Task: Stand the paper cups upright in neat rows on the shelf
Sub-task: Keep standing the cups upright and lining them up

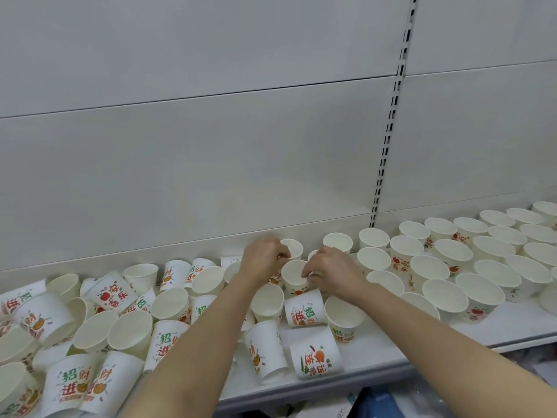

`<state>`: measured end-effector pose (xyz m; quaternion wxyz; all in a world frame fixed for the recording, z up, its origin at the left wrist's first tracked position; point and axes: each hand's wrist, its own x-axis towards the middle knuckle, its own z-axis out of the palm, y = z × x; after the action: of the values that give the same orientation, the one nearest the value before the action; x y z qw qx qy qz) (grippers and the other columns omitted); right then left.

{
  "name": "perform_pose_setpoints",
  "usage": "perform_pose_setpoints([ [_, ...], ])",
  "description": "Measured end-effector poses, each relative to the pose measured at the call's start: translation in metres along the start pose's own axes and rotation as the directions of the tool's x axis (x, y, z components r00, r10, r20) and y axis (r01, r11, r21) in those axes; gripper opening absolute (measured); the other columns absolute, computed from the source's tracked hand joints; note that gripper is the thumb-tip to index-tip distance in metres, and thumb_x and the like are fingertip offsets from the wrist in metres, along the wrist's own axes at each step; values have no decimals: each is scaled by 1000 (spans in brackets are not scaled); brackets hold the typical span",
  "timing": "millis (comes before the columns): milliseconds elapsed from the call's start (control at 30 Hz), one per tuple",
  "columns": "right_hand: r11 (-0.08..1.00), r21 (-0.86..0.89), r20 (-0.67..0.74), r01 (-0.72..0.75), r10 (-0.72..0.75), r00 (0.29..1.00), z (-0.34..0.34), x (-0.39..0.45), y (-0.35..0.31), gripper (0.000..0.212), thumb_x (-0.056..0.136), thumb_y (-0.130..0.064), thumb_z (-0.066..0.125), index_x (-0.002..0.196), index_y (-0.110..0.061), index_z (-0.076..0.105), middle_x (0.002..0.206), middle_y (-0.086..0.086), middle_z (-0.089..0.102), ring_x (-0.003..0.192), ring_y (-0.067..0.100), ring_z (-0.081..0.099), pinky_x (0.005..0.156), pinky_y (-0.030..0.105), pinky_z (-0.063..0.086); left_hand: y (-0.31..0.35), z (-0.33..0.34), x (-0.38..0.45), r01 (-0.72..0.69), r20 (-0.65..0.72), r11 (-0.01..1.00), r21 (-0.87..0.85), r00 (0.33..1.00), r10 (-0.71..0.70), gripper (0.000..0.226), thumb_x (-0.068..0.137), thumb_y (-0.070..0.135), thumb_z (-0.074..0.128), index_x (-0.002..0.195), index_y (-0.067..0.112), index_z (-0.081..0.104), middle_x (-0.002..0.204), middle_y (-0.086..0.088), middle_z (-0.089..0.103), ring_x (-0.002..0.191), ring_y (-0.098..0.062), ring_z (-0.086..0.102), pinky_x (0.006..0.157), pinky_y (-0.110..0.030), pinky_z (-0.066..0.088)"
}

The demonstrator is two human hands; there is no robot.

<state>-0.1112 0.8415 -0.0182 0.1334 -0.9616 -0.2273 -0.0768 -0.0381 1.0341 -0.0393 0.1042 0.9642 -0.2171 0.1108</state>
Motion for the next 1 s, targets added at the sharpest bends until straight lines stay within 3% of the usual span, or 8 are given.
perform_pose_setpoints([
  [100, 1000, 12, -36, 7, -7, 999, -2, -3, -2, 19, 84, -18, 62, 97, -24, 75, 94, -3, 72, 97, 22, 57, 79, 36, 44, 6, -17, -5, 84, 12, 993, -86, 996, -83, 22, 92, 38, 61, 111, 35, 70, 113, 11, 67, 109, -15, 58, 81, -30, 46],
  [167, 989, 135, -227, -57, 87, 970, -3, -16, -1, 16, 82, -16, 68, 96, -21, 76, 92, -2, 72, 94, 22, 58, 77, 36, 45, 19, -40, -27, 163, -182, 949, -270, 959, -217, 22, 94, 34, 59, 113, 33, 69, 115, 12, 67, 107, -14, 59, 83, -29, 45],
  [233, 976, 214, -414, -47, 134, 900, -2, -36, -3, 12, 78, -14, 75, 88, -21, 76, 82, -4, 70, 85, 22, 59, 71, 36, 47, 41, -58, -71, 59, -380, 946, -318, 906, -184, 17, 92, 40, 62, 105, 33, 70, 105, 16, 66, 97, -8, 56, 77, -26, 44],
  [333, 987, 163, -410, -5, 72, 909, 10, -56, -8, 11, 72, -16, 79, 82, -20, 76, 77, -1, 70, 81, 26, 61, 70, 38, 49, 76, -53, -140, -96, -220, 948, -303, 975, 29, 30, 80, 58, 63, 95, 33, 72, 98, 16, 67, 92, -7, 54, 78, -27, 43],
  [467, 979, 73, -243, -190, 202, 949, 19, -55, -14, 16, 76, -35, 74, 88, -23, 74, 82, 0, 70, 92, 26, 57, 83, 39, 45, 91, -14, -174, -169, 31, 970, -177, 984, 177, 57, 71, 69, 60, 115, 33, 66, 118, 13, 64, 106, -16, 55, 89, -34, 43],
  [667, 885, -146, -174, -442, 417, 892, 22, -38, -41, 30, 76, -50, 62, 94, -27, 66, 94, 2, 65, 104, 24, 48, 89, 36, 27, 102, 2, -169, -157, -61, 987, -45, 986, 154, 54, 67, 41, 79, 110, 20, 56, 114, 1, 58, 98, -23, 52, 81, -33, 43],
  [867, 799, 152, -188, -582, 602, 776, 17, -24, -55, 26, 70, -23, 67, 94, -32, 66, 93, -6, 69, 99, 17, 56, 81, 34, 22, 103, 7, -153, -51, -47, 998, -46, 998, 49, 48, 72, 21, 74, 114, 9, 52, 102, -11, 63, 92, -31, 59, 76, -37, 44],
  [1000, 848, 236, -250, -475, 525, 814, 0, -32, -54, 24, 72, -16, 67, 93, -29, 69, 82, -9, 70, 91, 10, 59, 79, 31, 20, 98, 2, -154, -59, -37, 997, -43, 998, 58, 71, 76, 34, 71, 137, 17, 40, 110, -7, 57, 97, -29, 55, 80, -37, 42],
])
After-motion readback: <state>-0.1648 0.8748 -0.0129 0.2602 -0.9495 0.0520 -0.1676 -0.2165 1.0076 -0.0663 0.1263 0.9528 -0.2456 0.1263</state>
